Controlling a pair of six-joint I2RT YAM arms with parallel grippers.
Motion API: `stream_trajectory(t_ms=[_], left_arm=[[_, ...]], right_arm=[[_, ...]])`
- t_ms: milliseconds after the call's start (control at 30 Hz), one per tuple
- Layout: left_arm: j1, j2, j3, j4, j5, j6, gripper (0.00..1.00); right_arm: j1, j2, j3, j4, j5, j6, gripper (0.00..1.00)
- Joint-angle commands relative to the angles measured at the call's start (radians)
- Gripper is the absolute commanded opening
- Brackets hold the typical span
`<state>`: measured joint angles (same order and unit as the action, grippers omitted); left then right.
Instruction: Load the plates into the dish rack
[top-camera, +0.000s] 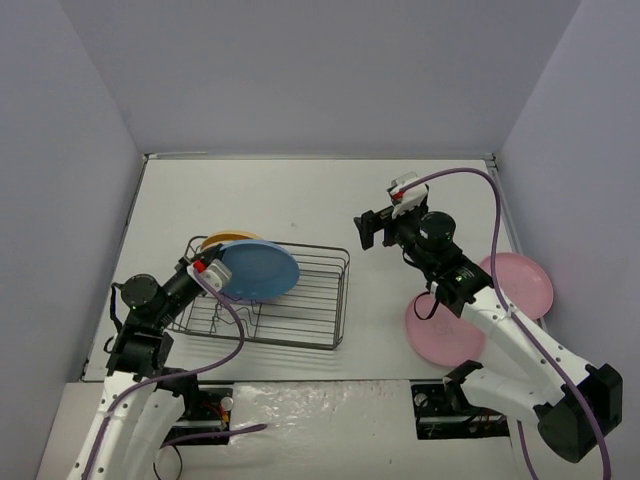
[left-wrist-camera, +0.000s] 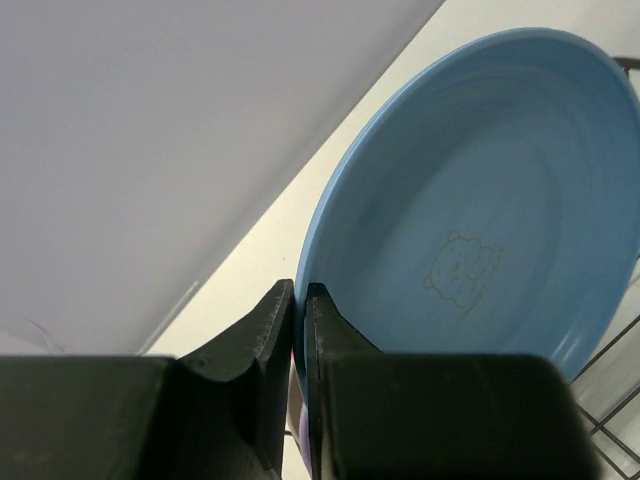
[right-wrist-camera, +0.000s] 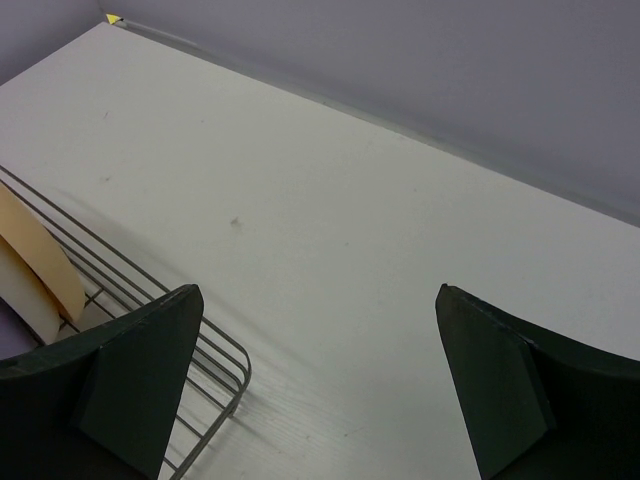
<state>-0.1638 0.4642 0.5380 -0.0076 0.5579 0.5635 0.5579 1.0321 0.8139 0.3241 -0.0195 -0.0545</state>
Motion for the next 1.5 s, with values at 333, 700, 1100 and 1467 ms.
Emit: stream_trajectory(t_ms=[333, 700, 1100, 1467], left_arm=[[-0.002, -0.175, -0.143, 0.395, -0.125, -0.068, 0.00], [-0.002, -0.312, -0.222, 0.368, -0.025, -0.005, 0.00], [-0.002, -0.358, -0.199, 0.323, 0.068, -0.020, 0.00], [-0.002, -0.335, -0.168, 0.310, 0.125, -0.023, 0.00]], right_arm=[[0.005, 0.029, 0.022, 0.080, -0.106, -0.018, 1.00], [0.147, 0.017, 0.073, -0.014, -0.369, -0.184, 0.99], [0.416, 0.231, 0.326, -0.191, -0.323, -0.462, 0.99], [0.420, 0.325, 0.387, -0.119, -0.329, -0.449, 0.54]])
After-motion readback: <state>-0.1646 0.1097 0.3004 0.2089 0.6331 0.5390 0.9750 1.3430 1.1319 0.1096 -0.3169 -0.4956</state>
